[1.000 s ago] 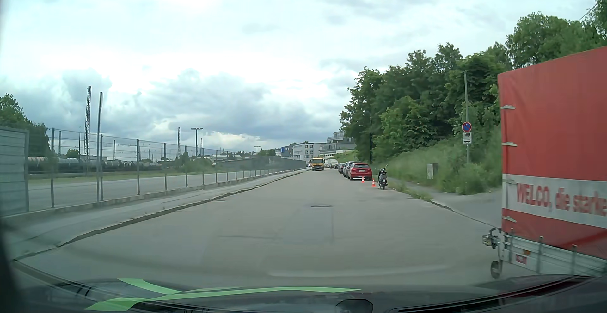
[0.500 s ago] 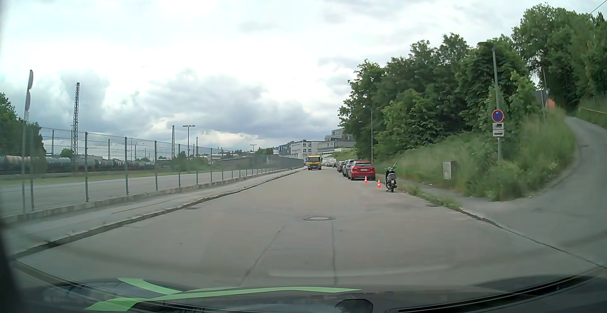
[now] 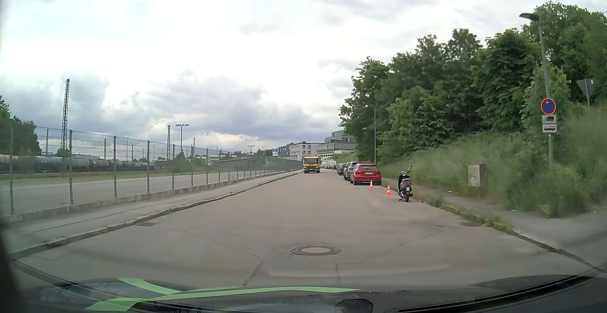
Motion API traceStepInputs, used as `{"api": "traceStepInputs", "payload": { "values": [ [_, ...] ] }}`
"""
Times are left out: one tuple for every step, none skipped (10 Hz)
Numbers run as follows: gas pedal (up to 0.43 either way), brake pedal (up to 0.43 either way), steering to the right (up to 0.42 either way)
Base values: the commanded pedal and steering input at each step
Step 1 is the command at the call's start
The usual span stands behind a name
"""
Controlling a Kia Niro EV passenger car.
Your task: Follow the waypoints while adhering to traffic rules and regulations
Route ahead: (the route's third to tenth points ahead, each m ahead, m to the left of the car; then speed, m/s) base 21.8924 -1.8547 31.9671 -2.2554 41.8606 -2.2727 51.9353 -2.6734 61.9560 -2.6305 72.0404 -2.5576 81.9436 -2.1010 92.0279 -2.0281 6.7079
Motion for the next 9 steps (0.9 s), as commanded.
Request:
{"api": "traceStepInputs", "payload": {
  "values": [
    [0.059, 0.000, 0.001],
    [0.059, 0.000, 0.001],
    [0.059, 0.000, 0.001],
    [0.059, 0.000, 0.001],
    [0.059, 0.000, 0.002],
    [0.059, 0.000, 0.002],
    [0.067, 0.000, 0.002],
    [0.067, 0.000, 0.003],
    [0.067, 0.000, 0.002]
  ]
}}
